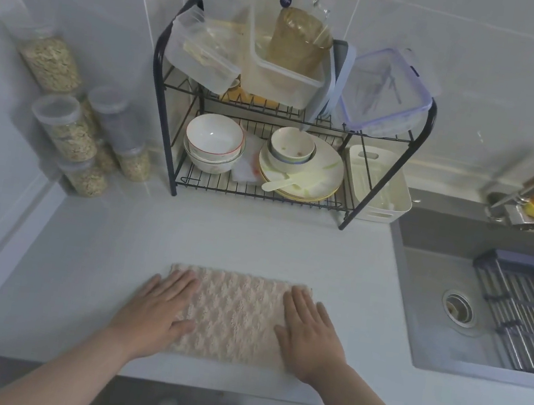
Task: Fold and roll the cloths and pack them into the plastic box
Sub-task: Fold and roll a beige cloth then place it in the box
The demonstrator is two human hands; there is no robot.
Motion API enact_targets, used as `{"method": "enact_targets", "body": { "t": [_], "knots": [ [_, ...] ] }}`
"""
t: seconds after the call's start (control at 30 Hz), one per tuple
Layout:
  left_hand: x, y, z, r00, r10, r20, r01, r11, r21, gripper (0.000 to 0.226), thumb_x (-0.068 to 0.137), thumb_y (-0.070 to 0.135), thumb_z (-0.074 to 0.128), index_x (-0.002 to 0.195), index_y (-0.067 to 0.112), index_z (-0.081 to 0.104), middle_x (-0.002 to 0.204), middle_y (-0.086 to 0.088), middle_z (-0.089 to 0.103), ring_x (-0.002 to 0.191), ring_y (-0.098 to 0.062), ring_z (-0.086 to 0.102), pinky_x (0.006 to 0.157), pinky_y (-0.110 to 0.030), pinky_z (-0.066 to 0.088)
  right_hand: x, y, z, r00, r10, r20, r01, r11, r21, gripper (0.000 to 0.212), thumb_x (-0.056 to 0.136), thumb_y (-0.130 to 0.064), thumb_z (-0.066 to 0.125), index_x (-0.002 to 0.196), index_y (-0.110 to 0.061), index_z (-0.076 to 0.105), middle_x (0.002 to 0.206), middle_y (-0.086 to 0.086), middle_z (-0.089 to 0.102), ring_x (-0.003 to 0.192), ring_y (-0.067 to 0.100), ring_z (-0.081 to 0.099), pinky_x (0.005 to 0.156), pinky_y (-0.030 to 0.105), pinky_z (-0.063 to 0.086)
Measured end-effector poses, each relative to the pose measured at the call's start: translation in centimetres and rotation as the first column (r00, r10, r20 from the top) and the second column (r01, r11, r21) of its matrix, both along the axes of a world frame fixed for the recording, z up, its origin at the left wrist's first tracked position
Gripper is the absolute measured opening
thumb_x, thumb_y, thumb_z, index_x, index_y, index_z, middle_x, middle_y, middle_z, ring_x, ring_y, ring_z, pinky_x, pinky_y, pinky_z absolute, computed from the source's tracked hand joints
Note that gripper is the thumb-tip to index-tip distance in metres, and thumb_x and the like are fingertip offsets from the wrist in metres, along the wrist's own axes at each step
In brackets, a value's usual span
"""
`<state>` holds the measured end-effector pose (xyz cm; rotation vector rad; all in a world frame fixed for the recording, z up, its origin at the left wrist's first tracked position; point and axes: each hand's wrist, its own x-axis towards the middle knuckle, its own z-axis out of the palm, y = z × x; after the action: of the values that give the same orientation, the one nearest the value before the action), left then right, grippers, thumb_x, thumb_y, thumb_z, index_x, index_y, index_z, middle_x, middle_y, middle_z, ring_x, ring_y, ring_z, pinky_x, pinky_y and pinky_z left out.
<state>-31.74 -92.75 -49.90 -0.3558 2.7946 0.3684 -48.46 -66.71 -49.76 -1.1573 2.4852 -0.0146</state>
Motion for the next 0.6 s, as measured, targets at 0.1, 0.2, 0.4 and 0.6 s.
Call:
{"method": "enact_targets", "body": {
  "t": [0.1, 0.2, 0.4, 0.6],
  "knots": [
    [-0.2, -0.5, -0.3, 1.000, -0.006, 0.027, 0.007, 1.000, -0.012, 0.081, 0.073, 0.071, 0.000, 0.140, 0.033, -0.024, 0.146, 0.015, -0.033, 0.137, -0.010, -0.032, 0.104, -0.023, -0.030, -0.5, 0.0, 0.1, 1.000, -0.007, 0.025, 0.007, 1.000, 0.008, 0.087, 0.080, -0.063, -0.016, 0.152, -0.016, -0.008, 0.156, -0.004, -0.021, 0.143, 0.012, -0.023, 0.115, 0.030, -0.018],
    [-0.9, -0.2, -0.1, 0.998, 0.052, 0.038, -0.050, 0.998, -0.045, 0.078, 0.082, 0.067, 0.011, 0.143, 0.029, -0.019, 0.148, 0.014, -0.029, 0.140, -0.013, -0.027, 0.102, -0.024, -0.032, -0.7, -0.7, 0.5, 0.980, -0.188, 0.065, 0.195, 0.973, -0.125, 0.071, 0.091, -0.056, 0.022, 0.149, -0.015, 0.020, 0.159, 0.005, 0.014, 0.145, 0.025, 0.018, 0.117, 0.032, 0.018],
    [-3.5, 6.8, 2.9, 0.931, 0.217, -0.292, -0.100, 0.925, 0.367, 0.043, 0.096, 0.031, 0.040, 0.135, 0.019, 0.051, 0.139, 0.011, 0.047, 0.130, -0.009, 0.044, 0.110, -0.016, 0.015, -2.4, -3.4, 3.3, 0.533, -0.761, 0.369, 0.806, 0.589, 0.051, 0.015, 0.083, -0.024, 0.050, 0.084, -0.009, 0.055, 0.078, 0.002, 0.058, 0.068, 0.017, 0.055, 0.057, 0.025, 0.044],
    [-6.1, 9.8, 4.0, 0.664, 0.674, 0.324, -0.439, 0.001, 0.898, 0.031, 0.104, 0.029, 0.025, 0.125, 0.027, 0.048, 0.137, 0.002, 0.050, 0.125, -0.011, 0.044, 0.101, -0.021, 0.031, -2.7, -5.0, 4.1, 0.559, -0.737, 0.379, 0.777, 0.626, 0.071, 0.015, 0.084, -0.015, 0.047, 0.069, -0.014, 0.044, 0.070, -0.001, 0.053, 0.064, 0.017, 0.051, 0.055, 0.024, 0.040]
  ]
}}
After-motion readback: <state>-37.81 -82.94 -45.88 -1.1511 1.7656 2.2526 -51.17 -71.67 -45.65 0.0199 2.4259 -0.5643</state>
